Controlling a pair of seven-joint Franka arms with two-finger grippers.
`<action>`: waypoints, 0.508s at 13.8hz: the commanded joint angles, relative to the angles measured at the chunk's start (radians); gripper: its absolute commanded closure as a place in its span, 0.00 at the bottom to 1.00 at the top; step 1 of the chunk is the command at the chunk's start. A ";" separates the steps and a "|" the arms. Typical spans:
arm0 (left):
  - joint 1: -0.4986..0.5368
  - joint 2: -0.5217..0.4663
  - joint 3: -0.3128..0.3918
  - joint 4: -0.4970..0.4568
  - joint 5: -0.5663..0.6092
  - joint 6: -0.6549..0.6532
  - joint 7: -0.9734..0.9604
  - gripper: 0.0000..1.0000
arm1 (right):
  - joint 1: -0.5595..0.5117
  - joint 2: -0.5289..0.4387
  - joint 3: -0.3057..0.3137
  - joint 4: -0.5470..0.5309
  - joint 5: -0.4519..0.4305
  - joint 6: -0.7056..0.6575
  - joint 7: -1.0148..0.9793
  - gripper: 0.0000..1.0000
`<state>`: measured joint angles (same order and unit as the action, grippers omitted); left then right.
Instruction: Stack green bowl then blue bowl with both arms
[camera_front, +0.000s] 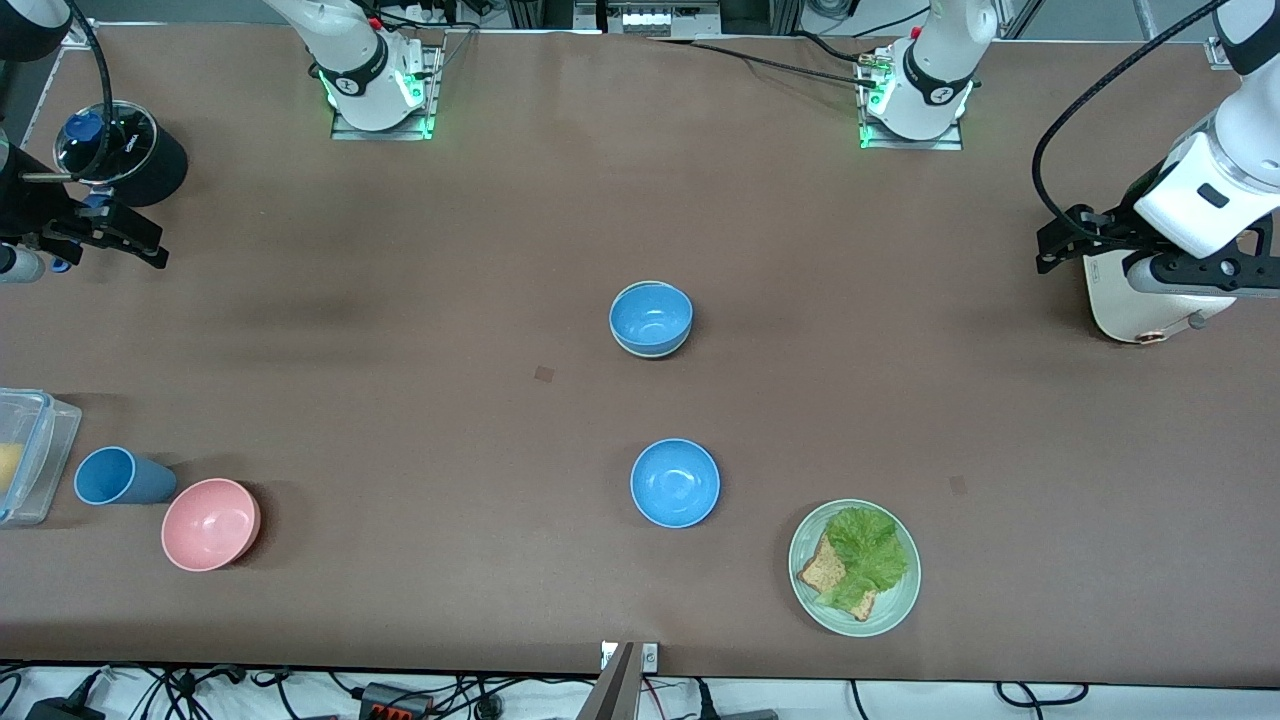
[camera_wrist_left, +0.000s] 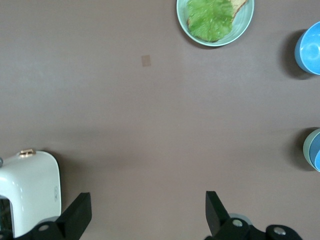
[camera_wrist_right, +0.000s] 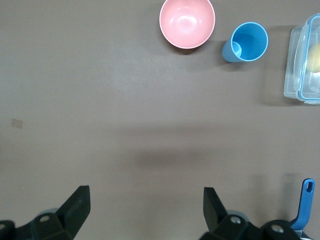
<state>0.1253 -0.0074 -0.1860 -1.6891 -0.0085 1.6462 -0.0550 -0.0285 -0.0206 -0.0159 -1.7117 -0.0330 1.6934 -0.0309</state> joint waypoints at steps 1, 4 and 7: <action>-0.009 -0.003 0.014 -0.001 -0.022 -0.016 -0.011 0.00 | -0.010 0.001 0.007 0.009 0.018 -0.008 -0.047 0.00; -0.010 0.018 0.010 0.029 -0.039 -0.019 -0.009 0.00 | -0.007 0.002 0.008 0.015 0.018 -0.009 -0.037 0.00; -0.001 0.023 0.013 0.029 -0.045 -0.028 -0.009 0.00 | -0.007 0.002 0.008 0.015 0.018 -0.009 -0.038 0.00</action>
<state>0.1243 -0.0013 -0.1824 -1.6892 -0.0273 1.6432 -0.0570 -0.0283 -0.0203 -0.0141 -1.7115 -0.0329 1.6934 -0.0504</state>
